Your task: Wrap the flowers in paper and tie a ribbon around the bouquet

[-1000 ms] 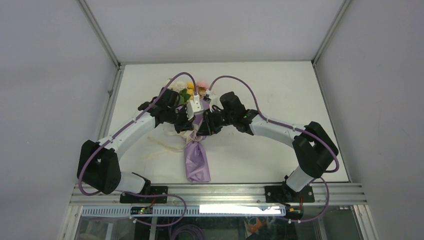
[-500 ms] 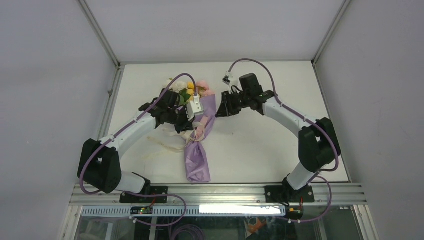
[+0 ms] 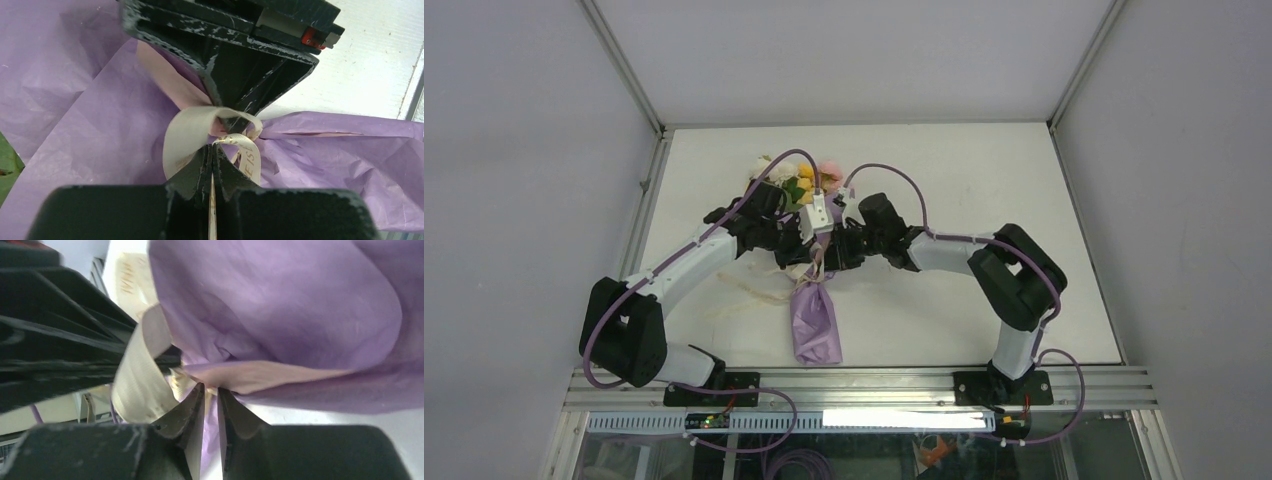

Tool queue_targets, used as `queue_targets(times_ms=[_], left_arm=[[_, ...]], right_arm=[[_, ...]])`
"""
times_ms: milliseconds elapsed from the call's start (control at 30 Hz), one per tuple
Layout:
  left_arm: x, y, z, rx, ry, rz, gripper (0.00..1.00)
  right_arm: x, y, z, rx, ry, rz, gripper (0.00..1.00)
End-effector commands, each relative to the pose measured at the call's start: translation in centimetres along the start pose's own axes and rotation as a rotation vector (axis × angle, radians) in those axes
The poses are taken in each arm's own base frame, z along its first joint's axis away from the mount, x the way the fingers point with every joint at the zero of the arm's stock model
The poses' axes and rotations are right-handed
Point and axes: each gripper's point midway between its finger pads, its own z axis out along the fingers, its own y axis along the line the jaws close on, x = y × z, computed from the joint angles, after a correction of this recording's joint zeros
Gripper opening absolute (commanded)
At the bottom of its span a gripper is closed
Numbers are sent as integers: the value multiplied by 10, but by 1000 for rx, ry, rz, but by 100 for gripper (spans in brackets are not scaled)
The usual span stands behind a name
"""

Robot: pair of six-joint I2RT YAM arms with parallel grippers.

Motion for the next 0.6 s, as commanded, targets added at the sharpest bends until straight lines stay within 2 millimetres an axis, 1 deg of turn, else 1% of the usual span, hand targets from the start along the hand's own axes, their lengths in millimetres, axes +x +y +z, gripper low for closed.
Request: queue_targets(times_ms=[0,133,233,333,467,567], left_arm=[[-13,0,-2,-7,-50,56,0],[-14,-3,-3,3,-56,56,0],[-14,-4,-4,3,-54,55,0],[-13,0,-4,-12,-46,60,0],[-11,8,-7,-43,-32,71,0],[-13,8,-8,-43,-38,68,0]], right_arm=[[-47,38,3,-158,-189,-70,19],[-51,50,0,-218,-214,-93,20],[-47,47,0,-212,-202,-90,21],[-42,50,0,-238,-180,-107,25],[-34,61,-8,-295,-157,-172,34],[-34,63,-10,-303,-167,-192,39]])
